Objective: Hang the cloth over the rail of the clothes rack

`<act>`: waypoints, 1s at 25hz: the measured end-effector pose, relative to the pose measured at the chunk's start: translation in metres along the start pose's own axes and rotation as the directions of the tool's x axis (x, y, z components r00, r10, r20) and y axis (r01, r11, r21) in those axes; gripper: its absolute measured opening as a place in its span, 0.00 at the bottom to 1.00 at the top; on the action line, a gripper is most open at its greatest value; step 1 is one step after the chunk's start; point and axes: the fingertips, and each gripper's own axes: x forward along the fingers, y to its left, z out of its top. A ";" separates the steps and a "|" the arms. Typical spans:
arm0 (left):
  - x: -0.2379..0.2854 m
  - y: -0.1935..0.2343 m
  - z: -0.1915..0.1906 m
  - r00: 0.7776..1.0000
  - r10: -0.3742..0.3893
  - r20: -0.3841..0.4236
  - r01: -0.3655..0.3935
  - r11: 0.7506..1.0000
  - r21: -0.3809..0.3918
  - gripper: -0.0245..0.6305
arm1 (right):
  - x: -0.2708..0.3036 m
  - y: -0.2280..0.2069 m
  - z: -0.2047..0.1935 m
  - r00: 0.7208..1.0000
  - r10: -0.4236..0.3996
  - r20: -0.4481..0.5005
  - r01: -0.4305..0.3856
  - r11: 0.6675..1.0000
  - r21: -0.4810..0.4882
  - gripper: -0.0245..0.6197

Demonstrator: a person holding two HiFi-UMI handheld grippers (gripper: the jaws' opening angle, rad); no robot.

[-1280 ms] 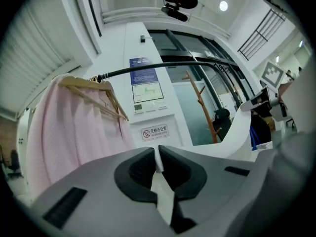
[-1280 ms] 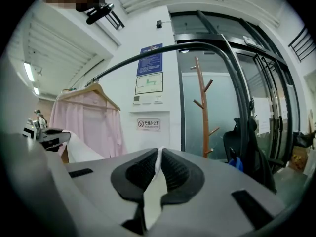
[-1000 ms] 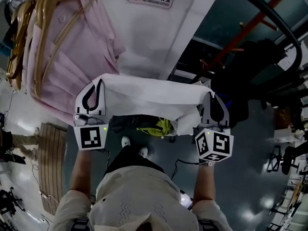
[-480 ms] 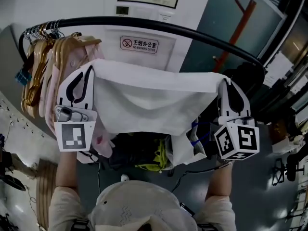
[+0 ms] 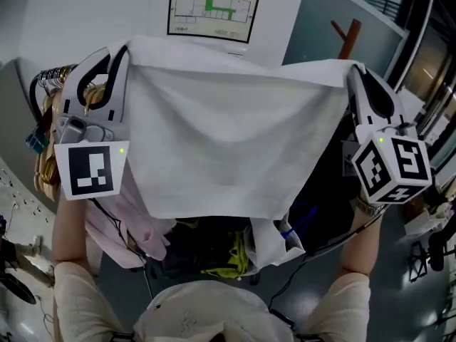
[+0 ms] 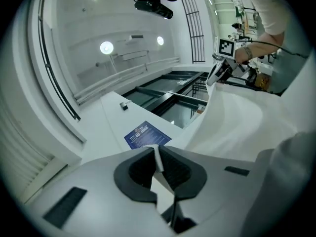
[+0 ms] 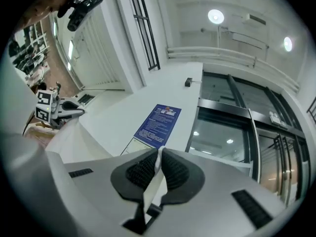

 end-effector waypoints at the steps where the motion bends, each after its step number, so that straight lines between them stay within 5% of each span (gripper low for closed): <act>1: 0.010 0.004 0.000 1.000 0.008 0.006 -0.008 1.000 0.014 0.07 | 0.007 -0.004 0.005 1.000 -0.011 0.006 0.011 1.000 -0.018 0.09; 9: 0.093 0.037 0.000 1.000 0.029 -0.004 -0.028 0.993 0.114 0.07 | 0.085 -0.040 0.036 0.999 -0.040 0.016 0.042 0.996 -0.084 0.09; 16: 0.143 0.030 -0.036 0.990 -0.087 -0.113 0.106 0.981 0.165 0.07 | 0.144 -0.039 0.010 0.995 0.068 -0.078 -0.076 0.991 -0.107 0.09; 21: 0.150 0.009 -0.064 0.975 -0.133 -0.181 0.182 0.938 0.295 0.07 | 0.155 -0.010 -0.033 0.916 0.346 -0.203 -0.366 0.928 -0.073 0.09; 25: 0.156 -0.003 -0.073 0.956 -0.161 -0.245 0.241 0.907 0.345 0.07 | 0.160 -0.008 -0.058 0.849 0.433 -0.303 -0.469 0.881 -0.056 0.10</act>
